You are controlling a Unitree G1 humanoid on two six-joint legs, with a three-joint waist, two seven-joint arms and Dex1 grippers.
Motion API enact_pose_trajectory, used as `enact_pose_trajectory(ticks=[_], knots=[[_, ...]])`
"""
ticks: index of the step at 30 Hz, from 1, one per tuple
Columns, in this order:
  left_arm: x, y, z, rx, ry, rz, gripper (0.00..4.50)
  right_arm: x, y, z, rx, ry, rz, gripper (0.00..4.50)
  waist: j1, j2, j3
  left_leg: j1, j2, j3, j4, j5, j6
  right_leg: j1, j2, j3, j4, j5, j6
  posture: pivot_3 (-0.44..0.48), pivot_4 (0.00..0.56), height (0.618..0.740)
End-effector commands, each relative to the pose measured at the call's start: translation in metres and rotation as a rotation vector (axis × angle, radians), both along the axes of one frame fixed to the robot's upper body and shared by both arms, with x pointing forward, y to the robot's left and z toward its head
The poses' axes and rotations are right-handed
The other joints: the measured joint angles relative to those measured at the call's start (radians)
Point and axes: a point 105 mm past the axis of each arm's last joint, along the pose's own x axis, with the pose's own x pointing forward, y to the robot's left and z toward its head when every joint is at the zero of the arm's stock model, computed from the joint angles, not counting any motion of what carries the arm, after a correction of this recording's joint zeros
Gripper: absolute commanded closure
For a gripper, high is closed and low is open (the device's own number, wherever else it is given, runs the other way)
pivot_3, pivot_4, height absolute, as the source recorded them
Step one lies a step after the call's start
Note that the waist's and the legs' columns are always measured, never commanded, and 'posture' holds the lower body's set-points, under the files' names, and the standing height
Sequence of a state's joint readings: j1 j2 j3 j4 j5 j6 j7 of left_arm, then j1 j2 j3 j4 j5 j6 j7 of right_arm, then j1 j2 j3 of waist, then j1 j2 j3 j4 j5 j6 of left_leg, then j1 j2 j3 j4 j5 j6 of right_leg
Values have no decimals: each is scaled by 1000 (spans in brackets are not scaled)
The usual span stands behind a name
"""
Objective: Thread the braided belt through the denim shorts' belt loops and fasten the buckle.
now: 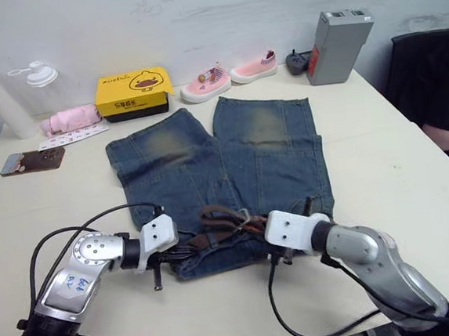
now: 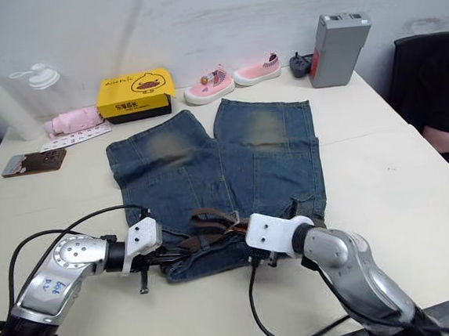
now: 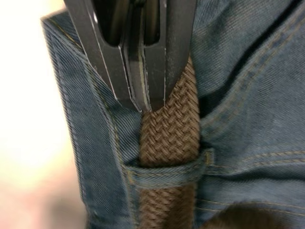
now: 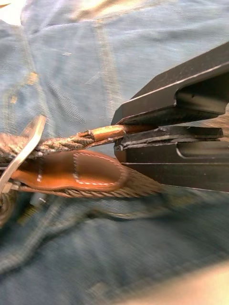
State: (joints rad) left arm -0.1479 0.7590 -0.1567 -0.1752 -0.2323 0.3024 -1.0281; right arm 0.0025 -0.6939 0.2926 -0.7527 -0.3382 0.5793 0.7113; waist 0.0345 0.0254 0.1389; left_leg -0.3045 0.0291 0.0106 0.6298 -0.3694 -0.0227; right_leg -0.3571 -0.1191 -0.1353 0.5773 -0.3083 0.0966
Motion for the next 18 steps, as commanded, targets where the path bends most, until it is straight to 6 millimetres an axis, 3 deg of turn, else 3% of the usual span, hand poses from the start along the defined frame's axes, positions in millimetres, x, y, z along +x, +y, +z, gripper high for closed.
enact_pose_trajectory(ticks=[1,4,7,10,18], knots=[[-8,13,-27,56,96,52,4443,0,-53,6,-111,-77,-127,4500,2,0,-1,0,0,2,0,-1,1,1,0,0,-1,0,0,0,150,706],[-18,13,-34,68,122,28,4443,-5,-110,2,-263,-65,-232,4500,-4,-2,-2,1,0,5,0,-2,2,2,0,0,-2,1,2,0,150,706],[-22,15,-38,83,130,23,4443,-6,-135,8,-330,-93,-273,4500,-6,-2,-2,3,0,6,0,-2,2,2,1,1,-2,1,2,0,150,706],[-24,16,-38,81,129,25,4443,0,-147,15,-368,-134,-313,4500,-5,-1,-2,3,1,6,0,-2,1,2,1,2,-2,1,2,0,150,706],[-28,20,-38,95,134,26,4443,8,-147,11,-394,-159,-327,4500,-4,-1,-2,1,0,6,0,-3,3,2,1,1,-4,1,2,0,150,706]])
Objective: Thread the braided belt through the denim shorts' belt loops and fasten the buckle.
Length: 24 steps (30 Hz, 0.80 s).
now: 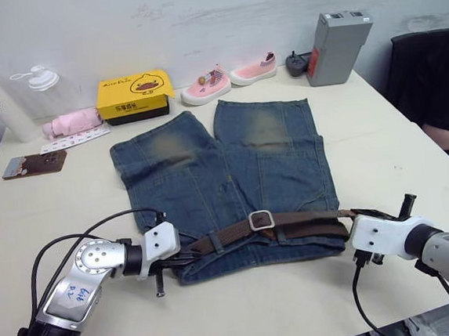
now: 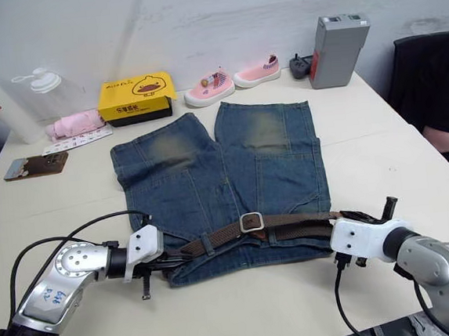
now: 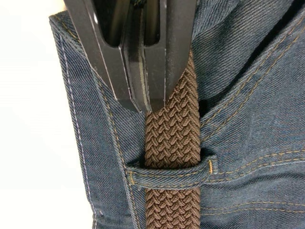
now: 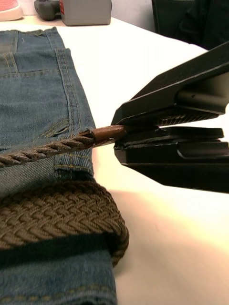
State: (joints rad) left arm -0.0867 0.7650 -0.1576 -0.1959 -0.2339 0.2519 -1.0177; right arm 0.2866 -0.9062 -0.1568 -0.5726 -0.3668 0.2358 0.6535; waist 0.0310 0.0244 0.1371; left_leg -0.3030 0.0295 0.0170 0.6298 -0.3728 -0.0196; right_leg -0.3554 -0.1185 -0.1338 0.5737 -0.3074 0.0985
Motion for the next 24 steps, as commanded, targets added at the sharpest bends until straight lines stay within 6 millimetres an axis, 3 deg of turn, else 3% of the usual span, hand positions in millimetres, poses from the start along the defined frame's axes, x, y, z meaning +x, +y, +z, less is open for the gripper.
enact_pose_trajectory(ticks=[1,4,9,14,15,16,20,24], knots=[[-17,21,-32,106,138,42,4443,6,-28,-1,-77,-27,-116,4500,-1,0,0,0,0,0,0,0,0,0,0,0,0,0,0,0,150,706],[-21,28,-34,134,146,47,4443,7,-28,-3,-102,-31,-117,4500,-2,0,0,0,0,0,0,0,0,0,0,0,0,0,0,0,150,706],[-21,32,-30,124,136,68,4443,9,-3,-4,-40,-30,-51,4500,-5,1,-1,1,1,0,0,0,0,0,0,0,0,0,0,0,150,706],[-19,35,-24,118,110,92,4500,9,12,-17,-17,13,-21,2434,-8,1,-1,1,2,0,0,0,-1,-1,0,1,1,-1,-1,0,150,706],[-18,36,-23,119,102,98,4500,9,14,-19,-10,28,-21,1841,-10,3,-1,1,2,0,-1,0,-1,-2,1,1,2,-1,-2,0,150,706],[-18,36,-22,120,96,101,4500,8,16,-21,-6,37,-22,1754,-11,3,-1,2,2,0,-1,0,-1,-2,2,1,2,-1,-2,0,150,706],[-15,36,-9,81,60,120,4500,9,20,-5,111,3,-58,54,-15,-1,-3,4,3,-5,-1,-1,-3,-2,3,2,4,-2,-4,0,150,706],[-14,39,0,69,46,126,4500,-6,44,21,248,9,83,21,-14,2,1,3,3,-6,-1,-2,-4,-3,3,3,4,-2,-5,0,150,706]])
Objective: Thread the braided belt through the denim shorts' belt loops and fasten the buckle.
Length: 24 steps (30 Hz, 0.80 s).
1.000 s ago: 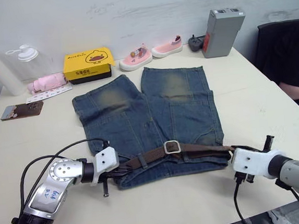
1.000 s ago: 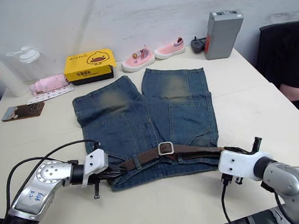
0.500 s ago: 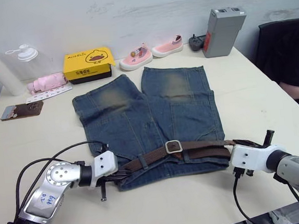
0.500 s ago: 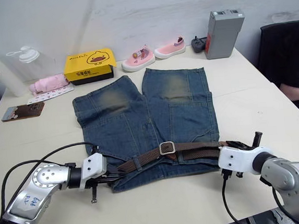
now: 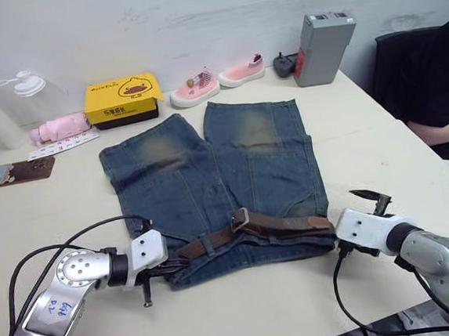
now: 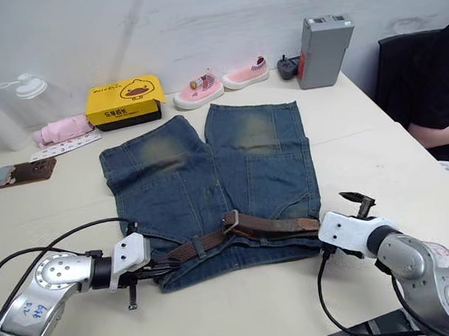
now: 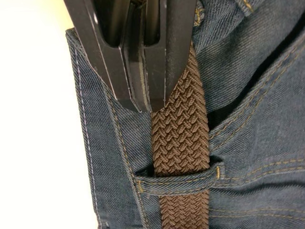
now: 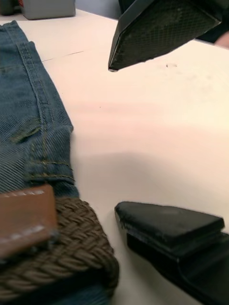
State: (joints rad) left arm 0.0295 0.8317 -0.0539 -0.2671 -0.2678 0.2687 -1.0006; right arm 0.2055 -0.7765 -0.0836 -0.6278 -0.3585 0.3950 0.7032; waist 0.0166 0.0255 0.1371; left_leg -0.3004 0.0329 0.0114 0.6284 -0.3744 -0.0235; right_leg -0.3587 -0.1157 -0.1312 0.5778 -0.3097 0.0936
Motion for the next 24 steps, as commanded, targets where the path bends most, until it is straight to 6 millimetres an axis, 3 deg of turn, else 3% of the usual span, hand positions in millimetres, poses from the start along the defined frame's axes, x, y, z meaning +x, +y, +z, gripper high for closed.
enact_pose_trajectory(ticks=[1,5,7,11,16,19,24], knots=[[-2,15,-2,30,42,53,4500,-19,37,33,131,-30,206,21,0,1,1,0,0,0,0,0,0,0,0,0,0,0,0,0,150,706],[1,14,8,-4,28,59,4500,-37,83,34,264,29,390,21,1,-1,3,0,0,-1,0,0,0,0,1,0,0,0,0,0,150,706],[2,12,11,-13,25,59,4500,-40,97,31,289,40,426,21,2,-2,3,0,0,-1,0,0,0,0,-1,1,0,0,-1,0,150,706],[2,12,19,-27,15,70,4500,-36,104,25,239,20,443,21,8,-3,3,-1,-2,-2,0,-1,1,0,-1,3,-1,0,-1,0,150,706],[1,15,20,-23,5,86,4500,-36,97,18,177,18,436,21,11,-3,3,-2,-3,-4,1,-1,1,1,-1,2,-3,1,0,0,150,706],[0,13,18,-25,4,86,4500,-32,110,22,209,-46,465,21,9,-3,3,-3,-3,-4,1,-1,1,1,-1,2,-3,1,0,0,150,706],[0,12,17,-25,1,93,4500,-29,114,6,118,-104,478,21,7,-3,3,-2,-2,-3,0,0,-1,0,0,0,-1,1,0,0,150,706]])
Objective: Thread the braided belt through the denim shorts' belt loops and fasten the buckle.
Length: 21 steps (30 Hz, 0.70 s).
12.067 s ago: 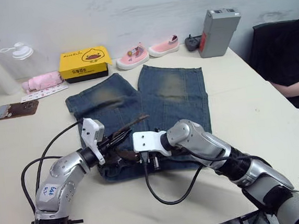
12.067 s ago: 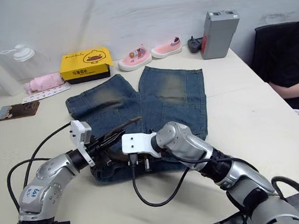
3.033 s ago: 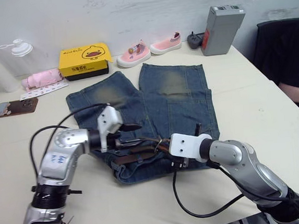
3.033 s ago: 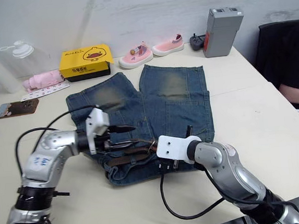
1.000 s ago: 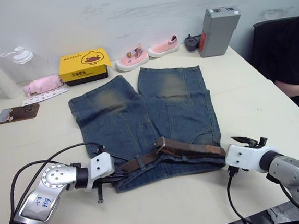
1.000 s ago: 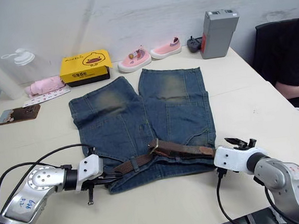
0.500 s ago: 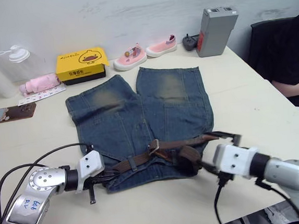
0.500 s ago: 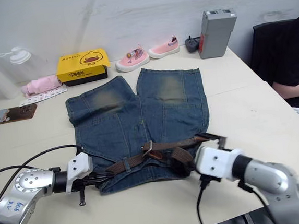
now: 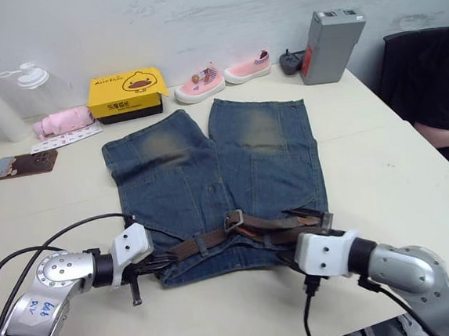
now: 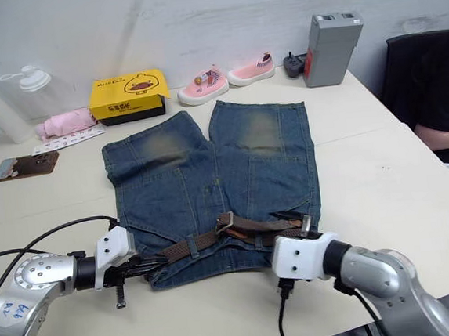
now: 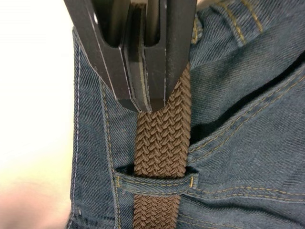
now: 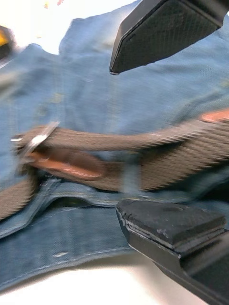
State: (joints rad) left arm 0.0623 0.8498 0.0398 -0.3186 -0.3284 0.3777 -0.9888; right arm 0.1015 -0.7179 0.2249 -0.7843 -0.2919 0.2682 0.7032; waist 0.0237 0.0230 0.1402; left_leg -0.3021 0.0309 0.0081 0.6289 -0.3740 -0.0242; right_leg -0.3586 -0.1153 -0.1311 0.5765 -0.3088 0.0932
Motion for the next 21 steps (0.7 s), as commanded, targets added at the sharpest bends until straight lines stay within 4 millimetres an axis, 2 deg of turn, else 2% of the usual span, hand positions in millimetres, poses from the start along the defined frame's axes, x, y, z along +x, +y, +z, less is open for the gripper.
enact_pose_trajectory(ticks=[1,8,12,15,21], knots=[[0,-1,5,2,-27,4,4500,1,2,-9,-54,-77,-7,21,3,0,0,0,0,0,0,0,0,0,0,0,0,0,0,0,150,706],[1,-2,5,-1,-30,5,4500,9,-6,-27,-131,-139,-59,21,1,-1,0,0,-1,2,1,0,1,0,0,-2,0,1,1,0,150,706],[0,-1,5,-1,-29,7,4500,14,-17,-31,-154,-177,-135,21,2,-1,0,0,-1,2,0,0,0,0,0,-2,0,1,1,0,150,706],[0,-1,4,2,-24,5,4500,19,-32,-28,-173,-211,-234,21,3,-2,-1,0,-1,1,1,0,0,0,0,-2,0,1,1,0,150,706],[-1,-2,3,-2,-19,5,4500,18,-50,-29,-210,-215,-312,21,4,-2,-1,0,-1,0,1,0,1,1,-1,-1,-1,1,1,0,150,706]])
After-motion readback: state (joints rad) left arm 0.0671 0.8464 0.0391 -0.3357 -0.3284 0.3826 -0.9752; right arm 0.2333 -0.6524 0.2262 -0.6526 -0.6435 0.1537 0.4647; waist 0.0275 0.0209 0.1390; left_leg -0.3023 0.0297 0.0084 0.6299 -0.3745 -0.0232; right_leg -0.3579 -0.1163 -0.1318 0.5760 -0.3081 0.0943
